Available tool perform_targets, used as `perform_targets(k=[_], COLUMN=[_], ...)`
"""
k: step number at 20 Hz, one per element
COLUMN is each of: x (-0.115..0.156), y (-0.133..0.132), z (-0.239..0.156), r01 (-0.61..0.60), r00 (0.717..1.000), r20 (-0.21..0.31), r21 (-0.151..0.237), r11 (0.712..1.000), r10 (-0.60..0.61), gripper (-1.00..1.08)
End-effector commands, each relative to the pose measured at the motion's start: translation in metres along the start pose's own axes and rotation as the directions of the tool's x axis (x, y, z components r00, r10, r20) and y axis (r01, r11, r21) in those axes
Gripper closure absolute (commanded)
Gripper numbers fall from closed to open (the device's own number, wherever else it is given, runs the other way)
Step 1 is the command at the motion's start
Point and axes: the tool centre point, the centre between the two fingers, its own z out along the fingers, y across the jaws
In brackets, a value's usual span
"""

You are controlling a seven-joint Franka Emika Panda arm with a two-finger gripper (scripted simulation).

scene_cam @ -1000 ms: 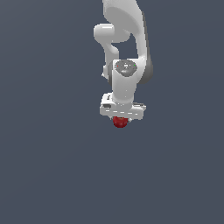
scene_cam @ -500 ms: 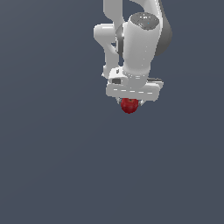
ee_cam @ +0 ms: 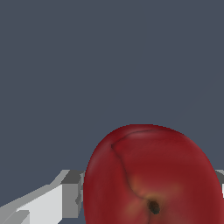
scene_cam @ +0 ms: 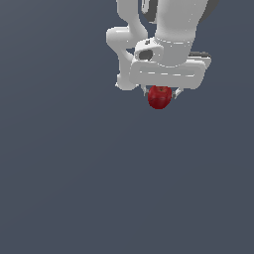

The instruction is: Pick up the object and move it to a goal position.

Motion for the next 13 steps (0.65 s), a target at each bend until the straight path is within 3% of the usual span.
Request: perform_targets(k=[1, 13], x=[-0.001, -0.002], y=[-0.005, -0.015], z=[-0.019, -0.051], r01=[-0.001, -0.001], r00=[1.000, 1.000], r20=[-0.001, -0.001], r21=[0.000, 0.001], r11=[1.000, 1.000], r10=[0.001, 0.001], gripper=[1.08, 1.08])
